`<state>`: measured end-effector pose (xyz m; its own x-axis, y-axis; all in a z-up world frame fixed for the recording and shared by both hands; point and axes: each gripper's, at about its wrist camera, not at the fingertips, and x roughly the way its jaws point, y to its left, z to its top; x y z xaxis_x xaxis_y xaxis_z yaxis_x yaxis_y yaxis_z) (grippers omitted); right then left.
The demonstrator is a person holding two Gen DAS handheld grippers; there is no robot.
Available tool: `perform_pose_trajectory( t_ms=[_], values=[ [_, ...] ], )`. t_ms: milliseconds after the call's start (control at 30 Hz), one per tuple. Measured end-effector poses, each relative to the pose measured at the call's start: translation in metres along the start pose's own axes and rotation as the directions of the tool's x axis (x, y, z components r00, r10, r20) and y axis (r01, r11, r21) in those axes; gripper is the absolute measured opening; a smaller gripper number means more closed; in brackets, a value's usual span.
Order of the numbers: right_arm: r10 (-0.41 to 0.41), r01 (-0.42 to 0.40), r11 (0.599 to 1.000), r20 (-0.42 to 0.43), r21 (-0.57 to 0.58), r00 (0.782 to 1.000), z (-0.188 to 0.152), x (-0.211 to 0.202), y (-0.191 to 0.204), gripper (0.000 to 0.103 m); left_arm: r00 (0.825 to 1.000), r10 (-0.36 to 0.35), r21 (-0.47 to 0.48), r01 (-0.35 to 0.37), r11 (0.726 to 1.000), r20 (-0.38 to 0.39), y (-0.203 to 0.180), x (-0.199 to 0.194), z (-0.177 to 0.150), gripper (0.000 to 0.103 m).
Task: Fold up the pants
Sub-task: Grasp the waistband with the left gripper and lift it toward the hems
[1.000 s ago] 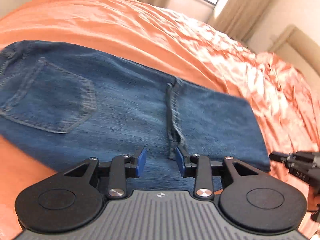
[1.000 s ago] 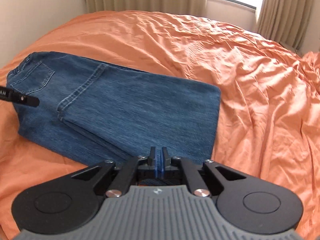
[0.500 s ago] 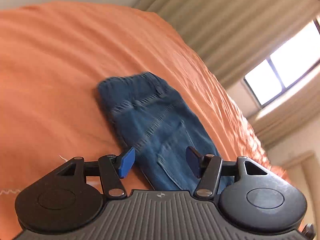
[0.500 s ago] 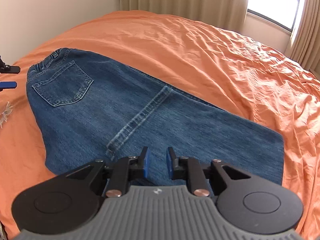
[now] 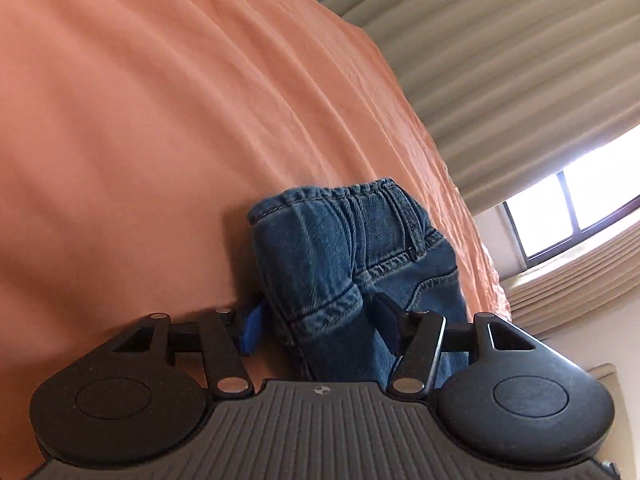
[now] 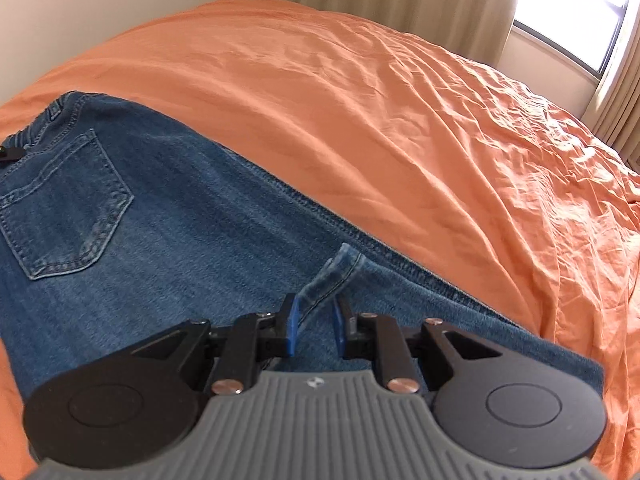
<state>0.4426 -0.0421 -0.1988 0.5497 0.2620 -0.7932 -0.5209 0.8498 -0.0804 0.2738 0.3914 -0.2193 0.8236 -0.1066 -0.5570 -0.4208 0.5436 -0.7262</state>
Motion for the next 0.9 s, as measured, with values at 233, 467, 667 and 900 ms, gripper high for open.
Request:
perform_pose_trajectory(
  t_ms=[233,467,667,900],
  values=[
    [0.035,-0.028,0.996,-0.082,0.079,0.996,0.004,0.036,-0.007,0.008,0.998,0.041,0.057,-0.044,0.997,0.052,-0.007,0.015,0.002,0.064],
    [0.053,-0.048,0.99,-0.035,0.129,0.998,0.001,0.012,-0.01,0.008,0.995,0.078,0.021,-0.079,0.997,0.06,-0.011,0.005,0.006,0.039],
    [0.063,-0.065,0.985,0.017,0.159,0.998,-0.03,-0.048,-0.03,0.009,0.988,0.047,0.125,-0.065,0.99,0.144,-0.067,-0.031,0.006,0.025],
    [0.08,-0.087,0.971,0.038,0.223,0.996,-0.075,-0.101,-0.067,0.009,0.968,-0.083,0.382,-0.014,0.924,0.237,-0.194,-0.085,-0.033,0.021]
  ],
)
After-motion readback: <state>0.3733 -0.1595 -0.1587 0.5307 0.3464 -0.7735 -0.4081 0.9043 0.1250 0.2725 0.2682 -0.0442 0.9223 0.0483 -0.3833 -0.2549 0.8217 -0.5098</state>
